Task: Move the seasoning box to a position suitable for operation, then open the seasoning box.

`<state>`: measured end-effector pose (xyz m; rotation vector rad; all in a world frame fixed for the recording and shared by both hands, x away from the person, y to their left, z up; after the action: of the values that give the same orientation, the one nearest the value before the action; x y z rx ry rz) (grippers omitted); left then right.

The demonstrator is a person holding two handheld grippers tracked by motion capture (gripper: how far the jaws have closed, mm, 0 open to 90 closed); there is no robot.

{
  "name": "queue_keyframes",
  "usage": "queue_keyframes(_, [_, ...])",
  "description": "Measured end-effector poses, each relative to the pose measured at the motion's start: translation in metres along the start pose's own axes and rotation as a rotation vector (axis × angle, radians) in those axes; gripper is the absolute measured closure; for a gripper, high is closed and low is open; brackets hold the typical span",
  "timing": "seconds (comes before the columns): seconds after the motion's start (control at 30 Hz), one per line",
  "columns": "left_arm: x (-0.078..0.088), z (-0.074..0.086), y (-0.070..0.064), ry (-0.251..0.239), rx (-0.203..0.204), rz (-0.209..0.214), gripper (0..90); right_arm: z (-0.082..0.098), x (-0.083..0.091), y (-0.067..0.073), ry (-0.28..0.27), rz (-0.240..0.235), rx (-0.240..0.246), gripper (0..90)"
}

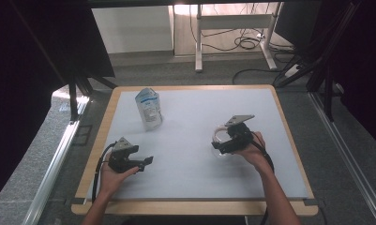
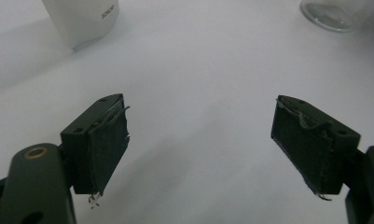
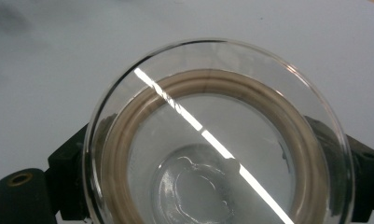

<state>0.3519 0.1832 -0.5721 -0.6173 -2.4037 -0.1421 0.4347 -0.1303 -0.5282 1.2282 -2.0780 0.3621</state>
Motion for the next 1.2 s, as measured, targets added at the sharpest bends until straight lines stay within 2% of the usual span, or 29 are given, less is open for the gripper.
queue_keyframes(0.1, [0.0,0.0,0.0,-0.001,-0.006,-0.001,18.7,-0.002,0.001,0.0,-0.01,0.006,-0.007,7.0])
queue_keyframes(0.13, [0.0,0.0,0.0,-0.001,-0.008,-0.002,18.6,-0.009,0.007,0.002,-0.043,0.04,0.0,5.6])
queue_keyframes(0.17, [0.0,-0.001,0.001,-0.002,-0.008,-0.003,18.6,-0.009,0.007,0.002,-0.043,0.04,0.0,5.6])
queue_keyframes(0.2, [0.001,-0.003,0.001,-0.01,-0.008,-0.002,18.6,-0.018,0.017,0.005,-0.087,0.052,-0.004,5.4])
queue_keyframes(0.23, [0.001,-0.003,0.001,-0.01,-0.008,-0.002,18.6,-0.018,0.017,0.005,-0.087,0.052,-0.004,5.4])
queue_keyframes(0.27, [0.002,-0.004,0.001,-0.013,-0.01,-0.002,18.6,-0.025,0.028,0.006,-0.132,0.063,-0.004,5.5])
queue_keyframes(0.3, [0.003,-0.006,0.001,-0.017,-0.011,-0.004,18.6,-0.025,0.028,0.006,-0.132,0.063,-0.004,5.5])
queue_keyframes(0.4, [0.004,-0.007,0.0,-0.023,-0.015,-0.004,18.5,-0.029,0.048,0.005,-0.199,0.07,-0.021,7.5])
queue_keyframes(0.43, [0.004,-0.007,0.0,-0.022,-0.012,-0.004,18.5,-0.029,0.048,0.005,-0.199,0.07,-0.021,7.5])
queue_keyframes(0.47, [0.004,-0.007,0.0,-0.021,-0.01,-0.003,18.5,-0.029,0.052,0.005,-0.219,0.073,-0.03,10.7])
queue_keyframes(0.5, [0.003,-0.007,0.0,-0.02,-0.01,-0.004,18.5,-0.027,0.063,0.005,-0.268,0.085,-0.03,22.6])
queue_keyframes(0.53, [0.003,-0.007,0.0,-0.02,-0.011,-0.005,18.5,-0.027,0.063,0.005,-0.268,0.085,-0.03,22.6])
queue_keyframes(0.67, [0.003,-0.009,-0.001,-0.023,-0.013,-0.006,18.5,-0.02,0.082,0.003,-0.362,0.104,-0.065,47.0])
queue_keyframes(0.7, [0.004,-0.009,-0.002,-0.024,-0.013,-0.007,18.5,-0.015,0.089,0.002,-0.381,0.113,-0.077,59.3])
queue_keyframes(0.73, [0.004,-0.01,-0.002,-0.026,-0.014,-0.007,18.5,-0.015,0.089,0.002,-0.381,0.113,-0.077,59.3])
queue_keyframes(0.8, [0.004,-0.01,-0.003,-0.03,-0.018,-0.008,18.6,-0.01,0.093,0.001,-0.379,0.141,-0.084,70.5])
queue_keyframes(0.87, [0.005,-0.011,-0.003,-0.033,-0.017,-0.012,18.6,-0.006,0.096,0.002,-0.381,0.138,-0.077,78.2])
queue_keyframes(0.9, [0.005,-0.011,-0.002,-0.034,-0.015,-0.014,18.9,-0.002,0.096,0.003,-0.372,0.146,-0.068,84.9])
queue_keyframes(0.93, [0.005,-0.011,-0.002,-0.034,-0.015,-0.014,19.2,-0.002,0.096,0.003,-0.372,0.146,-0.068,84.9])
queue_keyframes(0.97, [0.006,-0.011,-0.003,-0.041,-0.011,-0.014,19.7,0.002,0.095,0.004,-0.367,0.142,-0.067,89.5])
queue_keyframes(1.13, [0.007,-0.012,-0.005,-0.048,-0.009,-0.011,22.2,0.01,0.092,0.006,-0.381,0.135,-0.082,90.0])
queue_keyframes(1.2, [0.006,-0.012,-0.007,-0.046,-0.006,-0.008,22.6,0.011,0.091,0.006,-0.367,0.143,-0.076,90.0])
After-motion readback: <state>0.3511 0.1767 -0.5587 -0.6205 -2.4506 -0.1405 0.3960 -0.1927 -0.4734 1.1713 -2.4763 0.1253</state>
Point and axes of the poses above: each handheld gripper's, and its own axes: x roughly backward along the jaws, z roughly out of its underside, y roughly to its left, the point moved 8 cm from there along -x, roughly forward along the jaws, and after that the axes turned 10 degrees about -z, right-handed, at the moved point
